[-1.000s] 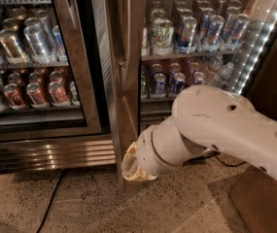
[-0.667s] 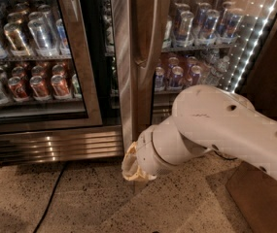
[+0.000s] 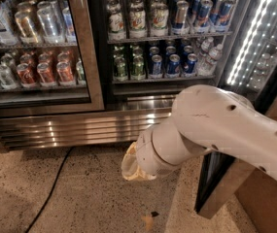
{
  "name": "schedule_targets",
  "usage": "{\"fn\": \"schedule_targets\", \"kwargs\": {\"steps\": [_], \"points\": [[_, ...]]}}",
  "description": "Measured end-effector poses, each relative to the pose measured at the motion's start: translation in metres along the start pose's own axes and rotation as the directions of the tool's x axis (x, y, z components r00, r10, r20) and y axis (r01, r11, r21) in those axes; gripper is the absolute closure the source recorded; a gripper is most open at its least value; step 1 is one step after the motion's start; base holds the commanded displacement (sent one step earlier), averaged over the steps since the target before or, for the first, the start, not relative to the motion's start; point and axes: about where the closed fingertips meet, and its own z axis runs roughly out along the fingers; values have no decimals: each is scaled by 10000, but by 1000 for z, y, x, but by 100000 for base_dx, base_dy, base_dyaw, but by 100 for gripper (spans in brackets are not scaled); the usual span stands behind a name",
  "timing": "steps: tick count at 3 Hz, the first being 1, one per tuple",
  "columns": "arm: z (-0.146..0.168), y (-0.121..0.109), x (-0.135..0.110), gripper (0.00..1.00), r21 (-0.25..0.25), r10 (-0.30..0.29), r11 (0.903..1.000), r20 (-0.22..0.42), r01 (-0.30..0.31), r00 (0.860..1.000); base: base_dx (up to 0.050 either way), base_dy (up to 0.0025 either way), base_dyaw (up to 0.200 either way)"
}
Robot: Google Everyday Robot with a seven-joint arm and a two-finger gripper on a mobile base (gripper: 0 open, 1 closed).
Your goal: Open right fridge door
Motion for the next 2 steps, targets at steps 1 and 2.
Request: {"fn": "schedule_targets", "kwargs": {"steps": [1,2], "points": [[0,0,0,100,0,0,10000,0,0,10000,0,0,0],[0,0,0,81,0,-1,10000,0,1,10000,0,0,0]]}}
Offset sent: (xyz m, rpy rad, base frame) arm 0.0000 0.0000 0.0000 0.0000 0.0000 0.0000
